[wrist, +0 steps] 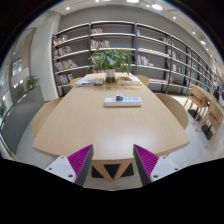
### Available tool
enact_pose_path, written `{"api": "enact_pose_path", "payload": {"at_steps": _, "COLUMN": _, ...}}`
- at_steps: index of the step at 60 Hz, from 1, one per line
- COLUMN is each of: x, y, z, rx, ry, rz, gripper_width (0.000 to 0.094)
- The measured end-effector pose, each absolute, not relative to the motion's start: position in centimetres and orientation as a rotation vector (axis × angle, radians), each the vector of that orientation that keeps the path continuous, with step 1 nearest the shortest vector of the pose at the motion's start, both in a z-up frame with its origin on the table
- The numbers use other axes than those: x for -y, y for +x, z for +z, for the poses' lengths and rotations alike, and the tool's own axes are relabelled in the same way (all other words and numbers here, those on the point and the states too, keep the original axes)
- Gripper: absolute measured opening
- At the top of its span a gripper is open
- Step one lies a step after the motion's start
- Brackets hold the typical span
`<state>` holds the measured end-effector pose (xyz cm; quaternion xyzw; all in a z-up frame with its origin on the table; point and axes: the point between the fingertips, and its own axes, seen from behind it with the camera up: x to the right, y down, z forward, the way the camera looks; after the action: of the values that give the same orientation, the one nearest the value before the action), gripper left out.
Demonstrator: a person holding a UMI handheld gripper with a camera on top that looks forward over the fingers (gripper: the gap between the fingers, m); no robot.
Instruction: Unplug charger
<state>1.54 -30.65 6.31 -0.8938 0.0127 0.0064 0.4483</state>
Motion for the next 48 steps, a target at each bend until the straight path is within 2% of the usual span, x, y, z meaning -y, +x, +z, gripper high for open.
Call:
{"api": "enact_pose_path", "payload": {"at_steps": 2, "x": 28.8, "y": 2.3, "z": 5.6, "rx": -0.042, "ry": -2.219, "rz": 0.005, "gripper_width": 0.0791}}
{"api": "enact_pose_path", "payload": {"at_steps": 3, "x": 29.0, "y": 3.8, "z": 7.3, "rx": -0.043, "ry": -2.232, "rz": 0.005, "gripper_width": 0.0787}}
{"api": "enact_pose_path", "payload": {"at_steps": 9, "x": 22.0, "y": 4.2, "z": 5.1, "rx": -0.061, "ry": -2.230, "rz": -0.010, "gripper_width": 0.0773}}
{"api": "enact_pose_path", "payload": {"at_steps": 30, "x": 1.3, "y": 5.7, "z": 4.6, "rx": -0.003, "ry": -2.181, "rz": -0.015, "gripper_width": 0.0716}}
{"api": "enact_pose_path", "payload": {"at_steps": 36, "x": -1.1, "y": 5.4, "z": 3.1, "rx": 0.024, "ry": -2.209, "rz": -0.018, "gripper_width": 0.0575}}
{"api": "enact_pose_path", "payload": {"at_steps": 38, "x": -1.3, "y": 5.4, "z": 2.5, "rx": 0.024, "ry": -2.222, "rz": -0.018, "gripper_width": 0.0443}}
{"api": "enact_pose_path", "payload": {"at_steps": 39, "x": -2.1, "y": 5.2, "z": 2.6, "rx": 0.016, "ry": -2.210, "rz": 0.005, "gripper_width": 0.0332}}
{"api": "enact_pose_path", "payload": {"at_steps": 40, "x": -2.2, "y": 5.5, "z": 2.5, "rx": -0.010, "ry": -2.214, "rz": -0.003, "gripper_width": 0.0329}}
{"api": "enact_pose_path", "payload": {"at_steps": 41, "x": -1.8, "y": 5.4, "z": 2.7, "rx": -0.014, "ry": -2.205, "rz": -0.008, "gripper_width": 0.0246}}
{"api": "enact_pose_path", "payload": {"at_steps": 48, "x": -1.9, "y": 5.3, "z": 2.5, "rx": -0.009, "ry": -2.197, "rz": 0.011, "gripper_width": 0.0171}}
